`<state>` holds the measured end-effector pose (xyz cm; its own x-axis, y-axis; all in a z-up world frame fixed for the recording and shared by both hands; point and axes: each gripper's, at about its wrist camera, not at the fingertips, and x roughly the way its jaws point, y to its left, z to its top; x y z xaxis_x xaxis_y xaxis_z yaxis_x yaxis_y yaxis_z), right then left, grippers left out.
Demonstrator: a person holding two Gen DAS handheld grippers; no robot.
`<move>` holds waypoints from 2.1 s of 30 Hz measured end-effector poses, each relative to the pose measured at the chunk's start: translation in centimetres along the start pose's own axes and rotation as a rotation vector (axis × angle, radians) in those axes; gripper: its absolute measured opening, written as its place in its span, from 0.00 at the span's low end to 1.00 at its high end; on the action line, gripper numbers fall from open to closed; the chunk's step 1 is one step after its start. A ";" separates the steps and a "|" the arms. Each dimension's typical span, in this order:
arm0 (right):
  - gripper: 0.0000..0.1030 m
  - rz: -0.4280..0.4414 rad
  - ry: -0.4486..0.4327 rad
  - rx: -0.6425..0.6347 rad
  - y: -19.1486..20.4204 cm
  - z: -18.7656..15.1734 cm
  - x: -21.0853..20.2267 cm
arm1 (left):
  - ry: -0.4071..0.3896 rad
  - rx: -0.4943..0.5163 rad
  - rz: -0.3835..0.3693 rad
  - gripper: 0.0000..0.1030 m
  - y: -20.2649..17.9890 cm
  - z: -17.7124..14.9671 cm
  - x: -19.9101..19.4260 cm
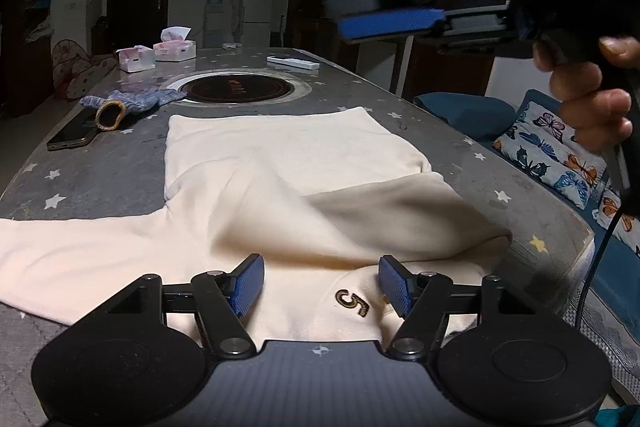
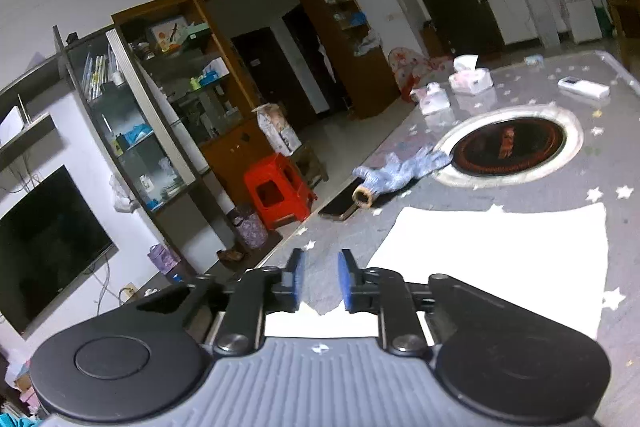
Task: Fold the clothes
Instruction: 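Fold the held sleeve across the sweatshirt body and open the right gripper, then move the left gripper to the other sleeve cuff and close on it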
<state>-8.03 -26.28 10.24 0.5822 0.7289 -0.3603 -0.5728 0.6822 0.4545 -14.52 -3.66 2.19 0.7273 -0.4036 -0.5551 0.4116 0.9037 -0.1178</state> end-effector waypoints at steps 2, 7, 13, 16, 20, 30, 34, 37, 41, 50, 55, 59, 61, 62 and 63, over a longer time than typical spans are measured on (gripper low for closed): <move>0.19 -0.029 -0.004 -0.016 -0.5 0.4 -1.0 | -0.006 -0.004 0.004 0.65 0.2 0.1 -0.2; 0.20 -0.198 0.047 -0.080 -3.0 1.1 -3.2 | -0.030 -0.019 0.018 0.65 0.8 0.6 -0.8; 0.20 -0.344 0.216 -0.151 -6.3 -1.4 -3.1 | -0.037 -0.036 0.053 0.63 1.6 1.3 -0.2; 0.20 -0.356 0.293 -0.216 -6.8 -3.4 -2.2 | -0.021 -0.040 0.065 0.56 1.9 1.1 0.6; 0.20 -0.323 0.324 -0.297 -6.1 -4.8 -1.6 | 0.000 -0.037 0.079 0.50 2.0 0.8 1.2; 0.20 -0.305 0.347 -0.380 -5.6 -5.6 -1.1 | -0.014 -0.075 0.131 0.46 2.8 1.0 1.2; 0.20 -0.300 0.352 -0.406 -5.6 -5.6 -0.8 | 0.004 -0.068 0.127 0.31 2.9 1.0 1.9; 0.20 -0.314 0.366 -0.421 -5.8 -5.8 -0.3 | 0.007 -0.063 0.127 0.07 2.9 1.0 1.8; 0.19 -0.339 0.373 -0.433 -5.9 -6.0 -0.4 | -0.011 -0.113 0.111 0.04 3.4 1.5 0.1; 0.20 -0.328 0.348 -0.460 -5.5 -5.8 -1.3 | 0.015 -0.099 0.127 0.05 3.4 0.7 -1.6; 0.20 -0.321 0.369 -0.527 -5.2 -5.8 -0.1 | -0.012 -0.104 0.126 0.07 3.8 1.0 -2.0; 0.20 -0.305 0.383 -0.519 -5.9 -5.6 0.6 | -0.035 -0.086 0.093 0.07 3.6 1.3 -1.9; 0.17 -0.312 0.398 -0.516 -6.0 -5.7 0.8 | -0.019 -0.069 0.090 0.07 3.4 1.3 -1.2; 0.10 -0.323 0.400 -0.521 -6.0 -5.7 0.7 | -0.009 -0.060 0.090 0.07 3.4 1.3 -0.8; 0.09 -0.335 0.401 -0.526 -5.9 -5.8 0.7 | 0.003 -0.058 0.092 0.07 3.4 1.2 -0.5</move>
<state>-7.60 -29.51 2.60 0.5764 0.3730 -0.7271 -0.6607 0.7363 -0.1460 -12.79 -0.57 3.04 0.7589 -0.3185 -0.5680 0.3108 0.9436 -0.1140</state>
